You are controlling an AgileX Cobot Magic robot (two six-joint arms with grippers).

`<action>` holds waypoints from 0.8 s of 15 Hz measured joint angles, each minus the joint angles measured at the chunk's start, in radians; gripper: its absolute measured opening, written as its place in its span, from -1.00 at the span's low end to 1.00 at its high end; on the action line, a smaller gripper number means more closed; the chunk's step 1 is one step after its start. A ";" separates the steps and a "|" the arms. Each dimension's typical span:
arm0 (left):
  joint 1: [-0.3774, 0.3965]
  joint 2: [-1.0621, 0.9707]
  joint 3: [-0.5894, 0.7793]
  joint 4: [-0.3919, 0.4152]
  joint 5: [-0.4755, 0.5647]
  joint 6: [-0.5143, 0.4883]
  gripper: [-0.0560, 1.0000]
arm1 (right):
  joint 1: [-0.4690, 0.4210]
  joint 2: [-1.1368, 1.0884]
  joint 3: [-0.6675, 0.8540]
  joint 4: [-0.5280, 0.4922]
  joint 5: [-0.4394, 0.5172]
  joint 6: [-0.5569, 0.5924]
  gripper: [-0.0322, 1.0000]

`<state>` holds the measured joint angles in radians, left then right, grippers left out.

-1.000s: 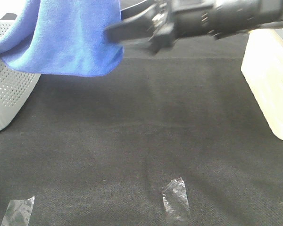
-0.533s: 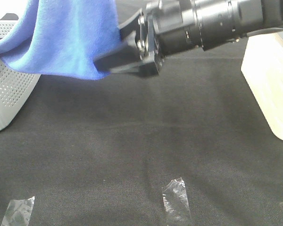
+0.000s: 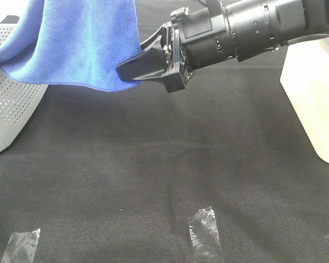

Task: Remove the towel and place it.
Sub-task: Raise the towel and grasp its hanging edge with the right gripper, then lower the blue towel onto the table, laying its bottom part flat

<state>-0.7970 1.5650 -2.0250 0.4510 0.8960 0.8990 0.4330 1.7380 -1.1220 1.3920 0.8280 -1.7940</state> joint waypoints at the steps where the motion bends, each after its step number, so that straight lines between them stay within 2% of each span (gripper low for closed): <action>1: 0.000 0.000 0.000 0.000 0.005 -0.013 -0.89 | 0.000 0.000 0.000 0.000 0.008 0.015 -0.69; 2: 0.000 0.000 0.000 0.000 0.010 -0.038 -0.89 | 0.000 -0.001 0.000 0.000 0.019 0.032 -0.88; 5: 0.000 0.000 0.000 0.000 0.022 -0.081 -0.89 | 0.000 -0.005 0.000 -0.001 0.037 0.071 -0.88; 7: 0.000 0.000 0.000 -0.002 0.043 -0.105 -0.89 | 0.000 -0.006 0.000 0.000 0.028 0.150 -0.88; 9: 0.000 0.000 0.000 -0.012 0.053 -0.196 -0.89 | 0.000 -0.028 0.000 -0.040 -0.031 0.285 -0.88; 10: 0.000 0.000 0.000 -0.013 0.053 -0.255 -0.89 | 0.000 -0.059 -0.004 -0.098 -0.089 0.390 -0.88; 12: 0.000 0.000 0.000 -0.012 0.052 -0.344 -0.89 | 0.000 -0.122 -0.043 -0.301 -0.179 0.639 -0.88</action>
<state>-0.7970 1.5650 -2.0250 0.4390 0.9480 0.5550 0.4330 1.6160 -1.1650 1.0910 0.6490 -1.1550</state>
